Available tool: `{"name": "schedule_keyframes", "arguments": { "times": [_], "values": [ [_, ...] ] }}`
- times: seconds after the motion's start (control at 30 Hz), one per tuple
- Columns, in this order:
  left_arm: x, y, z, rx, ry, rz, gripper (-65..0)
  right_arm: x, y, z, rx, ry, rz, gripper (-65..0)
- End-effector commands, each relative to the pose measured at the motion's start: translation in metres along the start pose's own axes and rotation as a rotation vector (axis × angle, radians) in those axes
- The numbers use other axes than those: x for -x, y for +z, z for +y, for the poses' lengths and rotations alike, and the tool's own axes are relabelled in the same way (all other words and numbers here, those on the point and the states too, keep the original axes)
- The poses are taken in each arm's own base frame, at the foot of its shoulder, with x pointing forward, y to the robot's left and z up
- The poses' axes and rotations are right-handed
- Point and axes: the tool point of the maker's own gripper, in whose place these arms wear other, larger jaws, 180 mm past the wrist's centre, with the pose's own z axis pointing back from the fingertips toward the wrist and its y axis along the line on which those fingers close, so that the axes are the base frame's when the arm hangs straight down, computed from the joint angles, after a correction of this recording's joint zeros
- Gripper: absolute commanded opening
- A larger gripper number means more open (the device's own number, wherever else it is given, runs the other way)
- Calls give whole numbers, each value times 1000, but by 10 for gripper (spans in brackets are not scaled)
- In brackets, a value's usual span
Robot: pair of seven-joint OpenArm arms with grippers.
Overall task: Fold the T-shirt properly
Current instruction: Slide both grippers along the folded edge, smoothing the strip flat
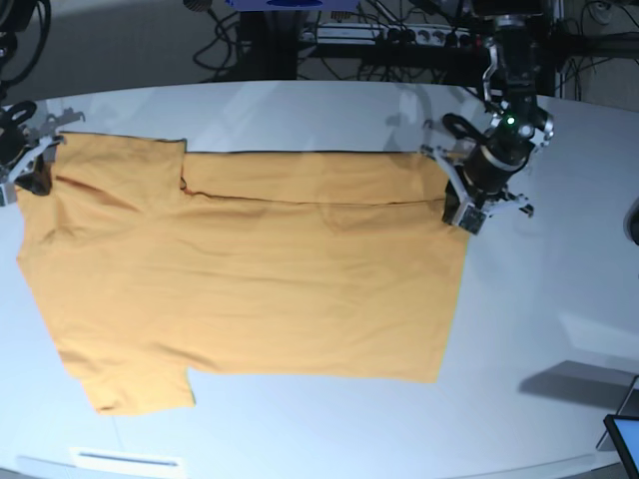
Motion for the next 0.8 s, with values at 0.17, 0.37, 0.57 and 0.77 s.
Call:
{"name": "schedule_keyframes", "arguments": {
  "times": [0.17,0.37,0.57,0.77],
  "values": [
    [16,-8,0,10,26,28,-642,104,15,8,9,89,460,-649],
    [45,-6,-8,34,46,93,-642,108,17,10,6,86,474,-649],
    [56,1,-6,34,28,119,-642,108,18,17,3,94,491,-649],
    [69,12,0,30,-5,152,-642,105,27,27,35,193,499,-649]
  ]
}}
